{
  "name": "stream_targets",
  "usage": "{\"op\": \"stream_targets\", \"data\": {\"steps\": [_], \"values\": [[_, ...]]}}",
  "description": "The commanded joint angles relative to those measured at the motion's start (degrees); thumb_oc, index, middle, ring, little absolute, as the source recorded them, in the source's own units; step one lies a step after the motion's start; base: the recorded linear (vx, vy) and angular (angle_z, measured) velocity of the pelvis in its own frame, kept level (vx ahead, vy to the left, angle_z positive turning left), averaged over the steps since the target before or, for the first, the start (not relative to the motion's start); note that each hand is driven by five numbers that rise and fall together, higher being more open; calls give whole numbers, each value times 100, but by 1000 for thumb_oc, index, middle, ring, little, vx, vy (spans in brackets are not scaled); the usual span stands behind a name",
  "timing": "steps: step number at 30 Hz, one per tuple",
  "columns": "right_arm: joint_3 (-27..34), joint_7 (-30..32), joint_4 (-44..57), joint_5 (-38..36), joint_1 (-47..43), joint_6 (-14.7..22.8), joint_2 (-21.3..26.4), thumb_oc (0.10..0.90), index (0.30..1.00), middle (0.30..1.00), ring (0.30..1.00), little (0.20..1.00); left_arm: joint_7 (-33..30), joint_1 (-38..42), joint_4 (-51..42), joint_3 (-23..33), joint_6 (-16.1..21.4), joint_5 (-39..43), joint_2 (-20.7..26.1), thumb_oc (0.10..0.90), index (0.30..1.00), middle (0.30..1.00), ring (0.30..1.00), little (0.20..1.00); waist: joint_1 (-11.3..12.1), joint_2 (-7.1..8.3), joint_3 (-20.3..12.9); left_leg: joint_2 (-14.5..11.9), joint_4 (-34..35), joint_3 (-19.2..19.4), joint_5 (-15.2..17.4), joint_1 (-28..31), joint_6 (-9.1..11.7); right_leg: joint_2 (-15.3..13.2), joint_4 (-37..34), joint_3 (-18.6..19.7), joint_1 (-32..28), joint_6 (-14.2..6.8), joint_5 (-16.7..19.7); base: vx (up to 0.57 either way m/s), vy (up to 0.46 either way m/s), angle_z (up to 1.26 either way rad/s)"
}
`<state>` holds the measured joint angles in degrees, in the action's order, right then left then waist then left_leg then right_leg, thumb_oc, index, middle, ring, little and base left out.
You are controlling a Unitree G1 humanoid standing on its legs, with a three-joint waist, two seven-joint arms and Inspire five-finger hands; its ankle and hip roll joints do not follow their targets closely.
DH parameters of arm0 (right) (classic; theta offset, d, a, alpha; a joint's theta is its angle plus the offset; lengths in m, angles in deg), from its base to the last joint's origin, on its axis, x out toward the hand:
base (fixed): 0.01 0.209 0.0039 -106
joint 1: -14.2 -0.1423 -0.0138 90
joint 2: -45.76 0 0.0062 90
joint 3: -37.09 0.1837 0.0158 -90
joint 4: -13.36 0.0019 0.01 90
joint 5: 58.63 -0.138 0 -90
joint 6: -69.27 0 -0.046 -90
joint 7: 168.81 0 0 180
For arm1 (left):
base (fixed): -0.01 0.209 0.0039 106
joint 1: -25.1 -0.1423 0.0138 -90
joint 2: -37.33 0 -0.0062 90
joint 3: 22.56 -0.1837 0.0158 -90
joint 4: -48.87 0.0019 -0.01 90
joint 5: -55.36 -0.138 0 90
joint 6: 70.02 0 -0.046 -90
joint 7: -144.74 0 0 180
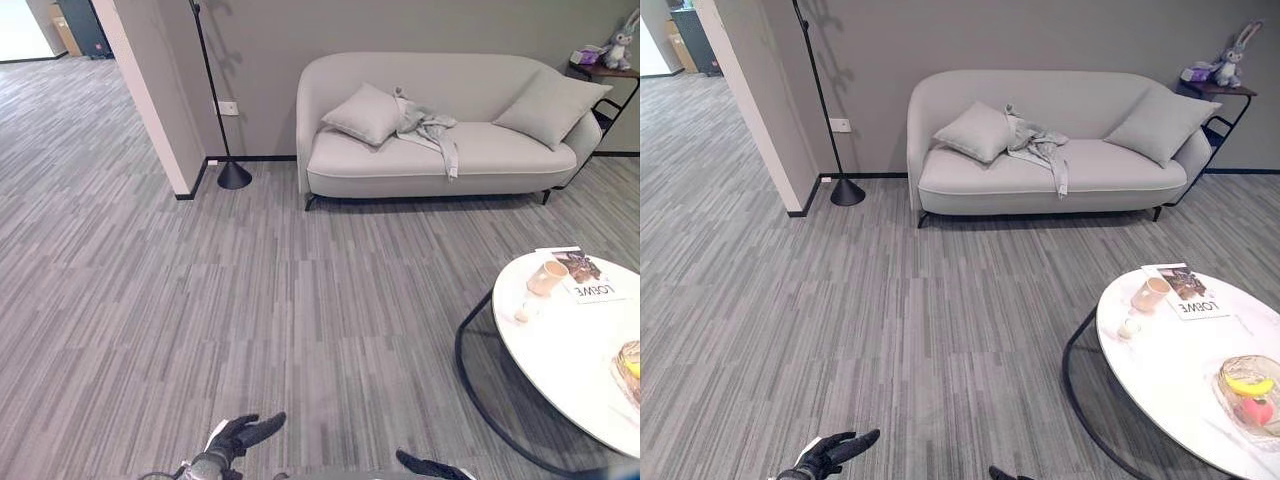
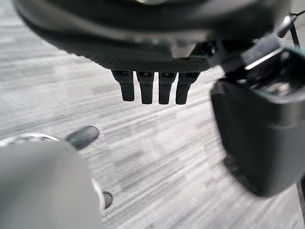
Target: Hang the clothes on the sofa on the clothes rack.
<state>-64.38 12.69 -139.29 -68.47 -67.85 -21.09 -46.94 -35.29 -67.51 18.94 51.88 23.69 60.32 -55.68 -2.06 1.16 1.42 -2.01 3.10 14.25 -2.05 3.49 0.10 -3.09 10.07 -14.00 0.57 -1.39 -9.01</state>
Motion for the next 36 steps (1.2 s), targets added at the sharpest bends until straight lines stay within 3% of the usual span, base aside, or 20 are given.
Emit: {"op": "stream_targets", "data": {"steps": [1,16,26,28,29,30,31,32,33,34,35,36], "values": [[-214,13,-14,28,-397,229,171,800,900,900,900,900,-55,325,-38,18,314,120,42,800,900,900,900,900,-86,112,137,-125,190,116,483,256,307,-356,-1507,-273,-609,-443,1001,10,2,4],[-203,63,88,-11,-514,257,239,800,900,900,900,900,-160,358,117,64,289,121,-32,800,900,900,900,900,-57,100,112,-147,190,155,527,441,320,-303,-1507,-309,-764,-412,898,13,-10,3],[-211,47,-43,-30,-454,241,210,800,900,900,900,900,-238,466,-48,136,288,448,1,800,900,900,900,900,-103,139,263,-218,190,177,433,477,378,-188,-1507,-248,-752,-335,786,37,-64,-2],[-161,79,-41,-125,-496,235,266,800,900,900,900,900,-268,635,-247,138,304,688,38,800,900,900,900,900,-130,230,466,-278,-581,131,571,92,443,-201,-1507,-227,-741,-215,724,1,-134,5],[-161,79,-42,-126,-498,235,266,800,900,900,900,900,-268,637,-247,138,304,689,39,800,900,900,900,900,-136,228,463,-286,-620,122,590,66,444,-198,-1507,-234,-736,-213,724,33,-138,10],[-127,83,75,-210,-526,257,335,800,900,900,900,900,-281,689,-356,179,306,877,45,800,900,900,900,900,-124,278,585,-346,-1366,28,636,-278,492,-196,-1507,-218,-773,-133,682,34,-98,11],[-126,83,75,-210,-527,256,333,800,900,900,900,900,-281,691,-356,179,306,877,47,800,900,900,900,900,-132,281,568,-342,-1366,22,627,-303,490,-200,-1507,-225,-752,-133,686,63,-138,12],[-131,97,192,-208,-514,252,362,800,900,900,900,900,-286,672,-447,185,307,936,40,800,900,900,900,900,-106,290,641,-410,-1734,-36,583,-446,486,-169,-1507,-190,-806,-76,645,82,-160,2],[-160,126,537,-217,-511,264,426,800,900,900,900,900,-314,651,-606,205,299,1060,38,800,900,900,900,900,-99,329,773,-569,-2682,-153,368,-937,513,-100,-1502,-133,-845,78,593,84,-160,-6],[-161,126,537,-217,-510,264,428,800,900,900,900,900,-314,650,-607,205,299,1060,37,800,900,900,900,900,-94,319,785,-585,-2708,-154,390,-932,518,-87,-1502,-128,-860,80,589,53,-187,-1],[-155,169,773,-262,-518,264,474,800,900,900,900,900,-358,665,-744,191,285,1106,33,800,900,900,900,900,-60,324,936,-652,-3238,-330,88,-1267,544,-31,-1413,-97,-858,195,506,59,-176,-2],[-175,215,1074,-333,-539,304,536,800,900,900,900,900,-441,694,-787,236,296,1206,3,800,900,900,900,900,0,333,1118,-661,-3975,-469,-4,-1700,523,50,-1353,-94,-913,301,383,147,-242,0]]}}
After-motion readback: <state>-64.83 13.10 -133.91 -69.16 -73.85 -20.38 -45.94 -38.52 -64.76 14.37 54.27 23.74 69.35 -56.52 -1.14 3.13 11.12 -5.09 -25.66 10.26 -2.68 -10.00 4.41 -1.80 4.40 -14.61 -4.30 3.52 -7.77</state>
